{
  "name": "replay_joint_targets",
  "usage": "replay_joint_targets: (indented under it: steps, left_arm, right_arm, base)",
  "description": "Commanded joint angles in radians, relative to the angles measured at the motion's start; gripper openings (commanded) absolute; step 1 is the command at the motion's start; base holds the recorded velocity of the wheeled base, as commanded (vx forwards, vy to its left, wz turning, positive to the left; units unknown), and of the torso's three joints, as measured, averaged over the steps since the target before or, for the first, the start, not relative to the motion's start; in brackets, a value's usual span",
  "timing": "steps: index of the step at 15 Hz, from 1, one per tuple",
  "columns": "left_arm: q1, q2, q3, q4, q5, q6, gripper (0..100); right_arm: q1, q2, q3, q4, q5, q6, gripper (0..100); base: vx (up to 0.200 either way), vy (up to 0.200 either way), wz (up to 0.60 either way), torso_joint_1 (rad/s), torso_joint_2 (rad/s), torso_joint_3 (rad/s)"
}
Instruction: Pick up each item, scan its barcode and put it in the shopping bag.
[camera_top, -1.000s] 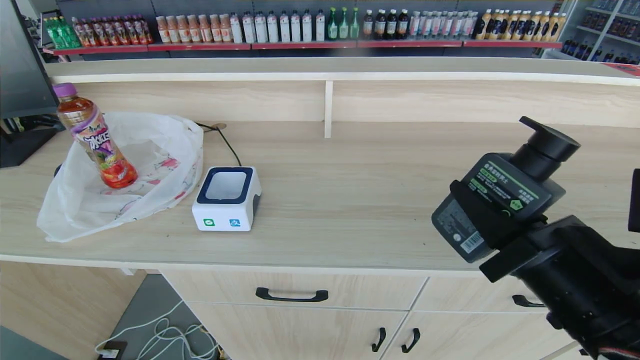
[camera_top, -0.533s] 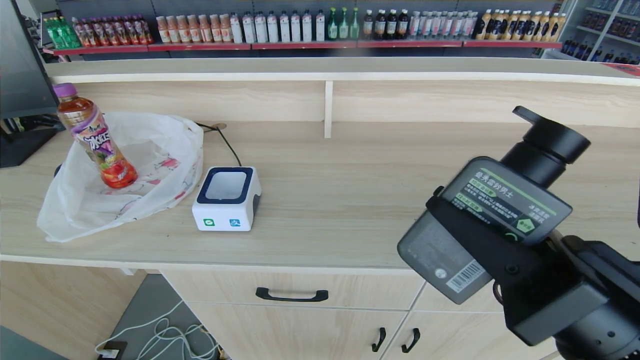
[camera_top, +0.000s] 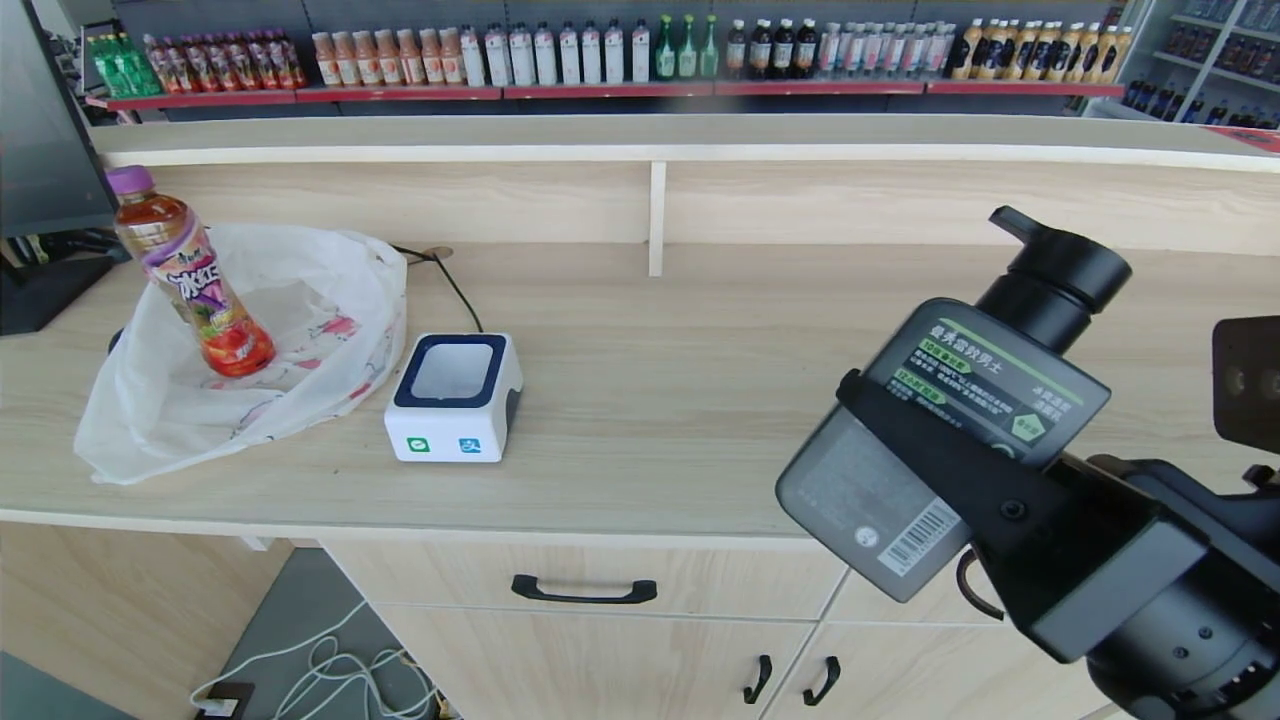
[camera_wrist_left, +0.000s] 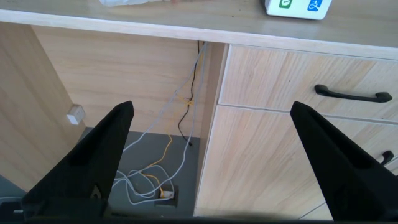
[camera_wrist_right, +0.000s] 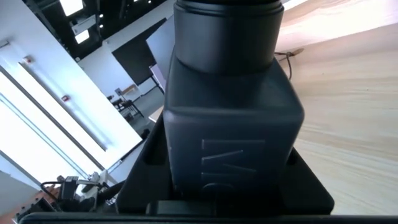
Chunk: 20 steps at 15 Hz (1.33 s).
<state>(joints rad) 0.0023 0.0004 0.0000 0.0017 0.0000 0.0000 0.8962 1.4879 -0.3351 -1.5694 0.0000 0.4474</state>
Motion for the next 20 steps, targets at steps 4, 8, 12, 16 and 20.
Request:
replay_joint_targets:
  steps: [4,8,12,16,20]
  left_arm:
    - [0.001,0.0,0.0,0.0,0.0,0.0,100]
    - [0.001,0.0,0.0,0.0,0.0,0.0,100]
    - [0.001,0.0,0.0,0.0,0.0,0.0,100]
    - [0.001,0.0,0.0,0.0,0.0,0.0,100]
    - [0.001,0.0,0.0,0.0,0.0,0.002,100]
  right_arm:
    - [0.0,0.023,-0.022,-0.001,0.0,0.027,0]
    - [0.001,0.049,-0.035,-0.001,0.0,0.066,0]
    - [0.0,0.077,-0.039,-0.001,0.0,0.103,0]
    - [-0.039,0.088,-0.051,-0.001,0.0,0.131,0]
    - [-0.082,0.086,-0.044,-0.001,0.023,0.132,0]
  base:
    - [0.0,0.0,0.0,0.0,0.0,0.0]
    - [0.0,0.0,0.0,0.0,0.0,0.0]
    - [0.0,0.0,0.0,0.0,0.0,0.0]
    - [0.0,0.0,0.0,0.0,0.0,0.0]
    - [0.0,0.0,0.0,0.0,0.0,0.0]
